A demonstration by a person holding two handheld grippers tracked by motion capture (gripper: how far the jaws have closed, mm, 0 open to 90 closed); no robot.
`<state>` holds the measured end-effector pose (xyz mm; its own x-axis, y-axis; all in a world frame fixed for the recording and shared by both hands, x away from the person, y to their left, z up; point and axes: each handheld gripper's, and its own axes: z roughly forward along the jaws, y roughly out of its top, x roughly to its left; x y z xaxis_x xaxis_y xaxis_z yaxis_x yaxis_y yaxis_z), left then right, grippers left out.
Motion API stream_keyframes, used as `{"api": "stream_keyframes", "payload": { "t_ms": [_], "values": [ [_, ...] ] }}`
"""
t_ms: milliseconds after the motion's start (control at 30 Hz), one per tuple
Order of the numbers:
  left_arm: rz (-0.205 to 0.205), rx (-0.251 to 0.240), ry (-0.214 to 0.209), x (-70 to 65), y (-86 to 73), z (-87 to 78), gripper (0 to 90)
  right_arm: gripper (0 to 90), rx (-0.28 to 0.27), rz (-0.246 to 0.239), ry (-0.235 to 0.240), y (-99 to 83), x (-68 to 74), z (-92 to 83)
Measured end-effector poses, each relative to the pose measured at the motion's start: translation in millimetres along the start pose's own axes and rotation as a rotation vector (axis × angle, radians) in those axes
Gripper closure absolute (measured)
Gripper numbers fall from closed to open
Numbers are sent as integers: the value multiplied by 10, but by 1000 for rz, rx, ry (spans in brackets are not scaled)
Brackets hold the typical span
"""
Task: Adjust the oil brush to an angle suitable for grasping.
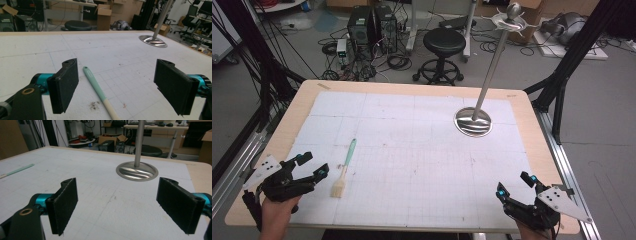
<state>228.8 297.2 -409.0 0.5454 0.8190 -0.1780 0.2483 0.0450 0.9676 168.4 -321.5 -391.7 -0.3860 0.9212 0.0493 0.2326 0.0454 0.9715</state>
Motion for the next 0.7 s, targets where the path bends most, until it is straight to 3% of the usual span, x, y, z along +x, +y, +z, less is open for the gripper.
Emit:
{"api": "stream_keyframes", "payload": {
  "t_ms": [100,167,367,433,533,633,700],
  "values": [
    [1,1,-7,14,-4,14,197,162,9,-1,2,-4,-11,14],
    [-10,4,10,21,2,40,172,162,11,1,2,-7,-20,27],
    [-22,13,21,44,8,76,206,162,12,1,-5,-17,-28,1],
    [-10,15,20,90,9,106,242,162,-4,20,-17,-14,-29,-35],
    [-29,43,4,172,13,180,350,162,-4,6,-30,1,-22,-53],
    [4,75,28,240,32,323,452,163,2,13,-28,-18,-26,-72],
    [-5,92,41,275,47,420,532,163,7,20,-31,-34,-37,-92]
  ]
}}
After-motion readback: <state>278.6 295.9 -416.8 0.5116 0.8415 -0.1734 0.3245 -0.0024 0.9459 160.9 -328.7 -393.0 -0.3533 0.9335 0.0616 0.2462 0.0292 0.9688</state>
